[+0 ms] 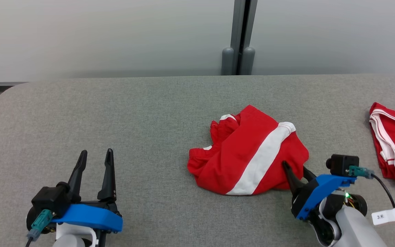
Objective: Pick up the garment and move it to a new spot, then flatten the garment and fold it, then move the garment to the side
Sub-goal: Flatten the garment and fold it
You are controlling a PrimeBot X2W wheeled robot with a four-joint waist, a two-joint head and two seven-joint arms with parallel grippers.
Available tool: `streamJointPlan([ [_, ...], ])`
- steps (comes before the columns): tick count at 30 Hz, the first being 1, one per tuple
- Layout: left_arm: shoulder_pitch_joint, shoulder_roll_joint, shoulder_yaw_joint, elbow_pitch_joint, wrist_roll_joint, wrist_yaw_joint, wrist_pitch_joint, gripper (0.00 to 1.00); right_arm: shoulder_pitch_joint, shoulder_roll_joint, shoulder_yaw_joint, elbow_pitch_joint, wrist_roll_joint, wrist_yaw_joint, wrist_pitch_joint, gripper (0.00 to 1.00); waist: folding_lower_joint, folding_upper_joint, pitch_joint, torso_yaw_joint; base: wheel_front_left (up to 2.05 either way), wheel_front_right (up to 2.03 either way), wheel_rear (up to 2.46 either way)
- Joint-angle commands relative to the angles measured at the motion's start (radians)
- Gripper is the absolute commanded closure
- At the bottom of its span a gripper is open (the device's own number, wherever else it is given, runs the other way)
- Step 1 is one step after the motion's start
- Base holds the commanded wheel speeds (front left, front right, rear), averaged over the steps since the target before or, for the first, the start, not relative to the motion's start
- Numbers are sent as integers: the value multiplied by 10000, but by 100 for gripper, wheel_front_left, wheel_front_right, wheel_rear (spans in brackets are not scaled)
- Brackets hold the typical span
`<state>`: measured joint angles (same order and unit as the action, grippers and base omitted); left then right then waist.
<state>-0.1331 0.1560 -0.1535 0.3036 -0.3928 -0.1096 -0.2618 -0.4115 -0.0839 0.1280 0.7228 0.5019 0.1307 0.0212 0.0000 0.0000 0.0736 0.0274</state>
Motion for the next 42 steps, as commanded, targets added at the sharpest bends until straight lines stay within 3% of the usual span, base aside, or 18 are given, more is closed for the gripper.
streamJointPlan([
  [1, 69, 19, 54, -52, 69, -22, -41, 0, 484, 13, -147, -416, -314, 1, 312, 0, 0, 0, -14, -81, 0, 0, 0],
  [10, 104, 33, 160, -100, 80, -40, -41, 0, 1514, 76, -1906, -3519, -2023, 1, 2279, 0, 0, 0, 19, -330, 0, 0, 0],
  [15, -87, 40, 95, -153, 134, -59, -41, 0, 622, 145, -1815, -4238, -2129, 1, 3647, 0, 0, 0, 258, -315, 0, 0, 0],
  [18, -250, 81, -26, -161, 170, -85, -41, 0, -221, -104, -1537, -3786, -2126, 1, 4374, 0, 0, 0, 510, -188, 0, 0, 0],
  [25, -632, 150, -275, -100, 155, -150, -41, 0, -1867, -614, -1021, -2070, -1918, 1, 4867, 0, 0, 0, 1100, 362, 0, 0, 0],
  [31, -821, 206, -365, -111, 110, -151, -41, 0, -2415, -962, -604, -832, -1716, 1, 4786, 0, 0, 0, 1338, 703, 0, 0, 0],
  [37, -814, 242, -341, -143, 92, -160, -41, 0, -2604, -1045, -32, -200, -662, 1, 4885, 0, 0, 0, 1360, 739, 0, 0, 0],
  [38, -822, 229, -341, -141, 95, -160, -41, 0, -2602, -1089, 81, -146, -501, 1, 4924, 31, 0, 0, 1358, 728, 0, 0, 0],
  [39, -832, 216, -346, -135, 98, -161, -41, 0, -2590, -1130, 222, -123, -384, 1, 4917, 100, 0, 0, 1351, 716, 0, 0, 0],
  [42, -847, 187, -348, -118, 106, -160, -41, 0, -2507, -1437, 599, -257, -125, 1, 4604, 100, 0, 0, 1283, 655, 0, 0, 0],
])
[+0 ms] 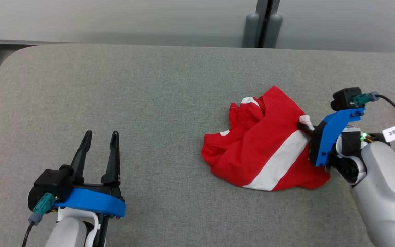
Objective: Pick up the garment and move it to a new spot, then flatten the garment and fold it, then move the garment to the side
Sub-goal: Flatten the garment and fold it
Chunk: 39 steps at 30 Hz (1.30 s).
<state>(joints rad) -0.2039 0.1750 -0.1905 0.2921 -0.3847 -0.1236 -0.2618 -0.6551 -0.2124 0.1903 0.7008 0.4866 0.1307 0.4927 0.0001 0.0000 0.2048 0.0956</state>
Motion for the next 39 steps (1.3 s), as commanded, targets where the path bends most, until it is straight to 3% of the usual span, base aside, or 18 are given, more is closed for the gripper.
streamJointPlan([
  [1, -117, 0, 26, 4, 21, -22, -41, 0, -29, -279, 4, -87, 22, -1, -334, 100, -1, 0, -77, -53, 0, 0, 0],
  [8, 213, 32, 165, 25, 0, 42, -41, 0, 1280, -537, -989, -933, 24, 1, -1819, 100, -1, 0, -542, -327, 0, 0, 0],
  [15, 612, 141, 425, -155, -88, 204, -41, 0, 3962, 296, -2408, -2796, -164, 1, -2420, 100, -1, 0, -843, -802, 0, 0, 0],
  [16, 648, 161, 438, -194, -95, 211, -41, 0, 4258, 466, -2581, -3082, -254, 1, -2486, 0, -1, 0, -854, -873, 0, 0, 0],
  [19, 751, 209, 527, -259, -117, 249, -41, 0, 4926, 915, -2859, -3945, -753, 1, -2874, 0, -1, 0, -894, -1071, 0, 0, 0],
  [23, 767, 191, 522, -301, -141, 271, -41, 0, 5483, 1215, -2972, -4996, -1835, 1, -4220, 0, -1, 0, -953, -1214, 0, 0, 0],
  [31, 923, 43, 452, -158, -182, 213, -41, 0, 6220, 1467, -2606, -5821, -3830, 1, -6757, 0, -1, 0, -1268, -1254, 0, 0, 0],
  [39, 1219, -50, 606, -158, -85, 194, -41, 0, 6615, 1582, -2740, -5645, -4156, 1, -7178, 0, -1, 0, -1466, -1169, 0, 0, 0],
])
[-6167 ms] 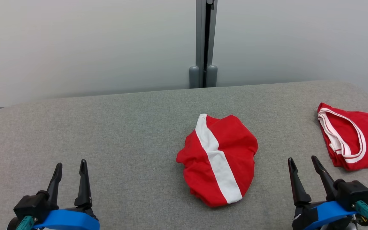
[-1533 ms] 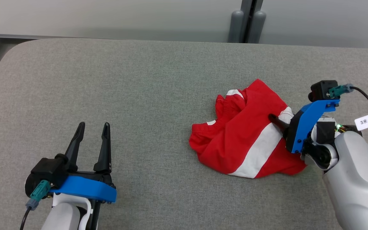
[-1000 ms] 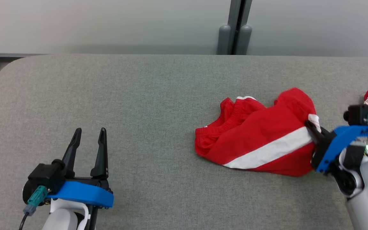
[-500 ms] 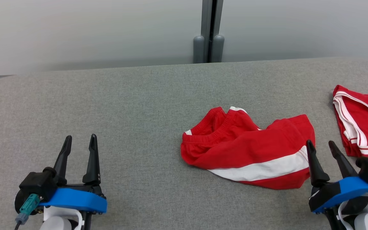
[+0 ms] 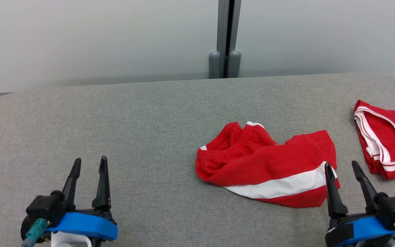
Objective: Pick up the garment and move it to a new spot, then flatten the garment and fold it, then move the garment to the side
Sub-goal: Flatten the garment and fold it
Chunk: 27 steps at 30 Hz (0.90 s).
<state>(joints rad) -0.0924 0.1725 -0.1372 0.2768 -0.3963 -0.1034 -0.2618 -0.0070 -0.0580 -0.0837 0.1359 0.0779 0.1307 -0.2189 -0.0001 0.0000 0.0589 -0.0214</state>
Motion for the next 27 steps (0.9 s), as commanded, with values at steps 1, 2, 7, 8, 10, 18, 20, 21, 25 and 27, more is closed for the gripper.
streamJointPlan([
  [1, 136, -26, 77, 40, 68, -7, -41, 0, 126, 40, 16, 7, -66, 1, -42, 0, 1, 0, -12, -6, 0, 0, 0],
  [2, 148, -14, 30, 89, 113, -16, -41, 0, 101, 44, 23, -2, -52, 1, -17, 0, 1, 0, -7, -12, 0, 0, 0],
  [7, -489, 14, -734, 440, 412, -144, 182, 0, -108, 65, 171, -56, 77, 1, 158, 0, 1, 0, 89, -125, 0, 0, 0],
  [8, -489, 14, -734, 440, 412, -144, 182, 0, -108, 65, 171, -56, 77, 1, 158, 0, 1, 0, 89, -125, 0, 0, 0],
  [10, -898, 25, -1305, 738, 546, -218, 574, 0, -175, 62, 257, -42, 111, 1, 204, 0, 1, 0, 162, -196, 0, 0, 0],
  [18, -3269, 31, -4373, 1655, 267, -289, 2685, 0, -340, 68, 528, 81, 196, 1, 159, 0, 1, 0, 480, -506, 0, 0, 0],
  [20, -3879, 80, -5082, 1878, 53, -267, 3225, 0, -380, 73, 607, 122, 263, 1, 152, 0, 1, 0, 572, -582, 0, 0, 0],
  [21, -4187, 66, -5370, 2008, -66, -266, 3515, 0, -424, 72, 639, 141, 288, 1, 138, 0, 1, 0, 625, -623, 0, 0, 0],
  [25, -5330, 21, -6212, 2681, -440, -268, 4688, 0, -581, 73, 812, 206, 363, 1, 110, 0, 1, 0, 841, -823, 0, 0, 0],
  [27, -5994, 59, -6855, 3141, -552, -267, 5406, 0, -699, 70, 894, 267, 410, 1, 83, 0, 1, 0, 1021, -986, 0, 0, 0],
])
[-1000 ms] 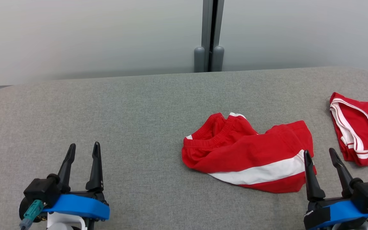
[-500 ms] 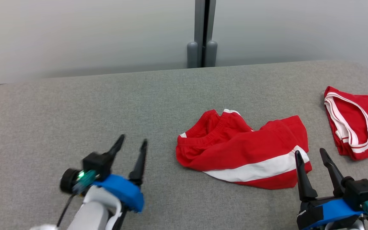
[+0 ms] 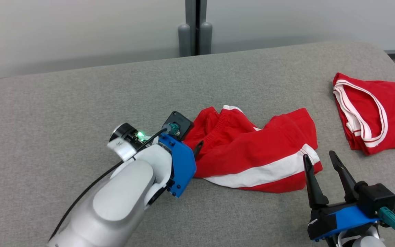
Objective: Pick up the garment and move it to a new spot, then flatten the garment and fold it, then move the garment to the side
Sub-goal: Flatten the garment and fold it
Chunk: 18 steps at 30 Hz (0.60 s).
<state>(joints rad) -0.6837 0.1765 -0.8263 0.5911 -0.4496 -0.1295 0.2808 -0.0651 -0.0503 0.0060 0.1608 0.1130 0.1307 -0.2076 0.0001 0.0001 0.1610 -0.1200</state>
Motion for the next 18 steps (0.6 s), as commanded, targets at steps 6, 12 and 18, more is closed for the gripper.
streamJointPlan([
  [6, -1098, -39, -1123, 711, 124, -6, 1355, 0, -290, -7, 63, 114, 169, 1, -76, 0, -1, -1, 357, -229, 0, 0, 0],
  [12, -1539, 84, -2222, 898, -514, -7, 2176, 0, -500, -6, 211, 266, 289, 1, -185, 0, -1, -1, 567, -514, 0, 0, 0],
  [18, -1634, 274, -2953, 577, -1538, -7, 2310, 100, -552, -6, 141, 354, 339, 1, -260, 0, -1, -1, 610, -542, 0, 0, 0],
])
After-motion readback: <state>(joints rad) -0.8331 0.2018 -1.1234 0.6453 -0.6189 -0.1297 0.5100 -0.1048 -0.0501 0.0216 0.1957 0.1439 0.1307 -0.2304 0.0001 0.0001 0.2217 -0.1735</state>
